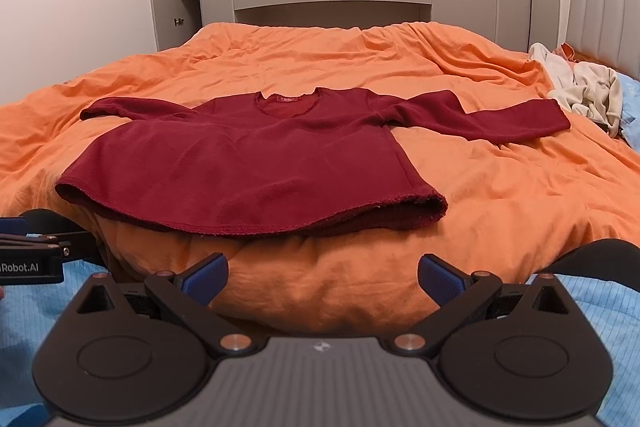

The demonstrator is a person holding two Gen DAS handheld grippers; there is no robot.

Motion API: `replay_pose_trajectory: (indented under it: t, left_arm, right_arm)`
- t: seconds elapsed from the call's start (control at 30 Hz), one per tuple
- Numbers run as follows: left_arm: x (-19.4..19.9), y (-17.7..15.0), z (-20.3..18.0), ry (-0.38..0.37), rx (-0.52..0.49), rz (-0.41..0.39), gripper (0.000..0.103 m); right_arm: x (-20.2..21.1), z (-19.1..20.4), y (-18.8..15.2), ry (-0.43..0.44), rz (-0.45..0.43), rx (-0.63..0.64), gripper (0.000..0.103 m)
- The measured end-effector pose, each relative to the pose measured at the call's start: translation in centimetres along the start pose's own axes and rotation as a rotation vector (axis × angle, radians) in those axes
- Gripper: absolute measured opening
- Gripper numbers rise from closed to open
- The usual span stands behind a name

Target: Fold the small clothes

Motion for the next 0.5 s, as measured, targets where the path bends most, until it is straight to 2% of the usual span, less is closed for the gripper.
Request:
replay_pose_trajectory:
  t: [0.5]
  left_arm:
    - [-0.76,0.42,-0.56,-0.002,-0.019,0.022,0.103]
  right_arm:
    - [-0.71,-0.38,0.10,0.000,0.019,-0.013,0.103]
Point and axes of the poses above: each gripper's, at about its wrist camera, not at the fingertips, and x roughly against the way its jaws point, z to its left, y to its top, the point moved 3 cm from there along -x, roughly the way its jaws point, and after that the axes turned 13 degrees about -z, right-handed, at the moved point
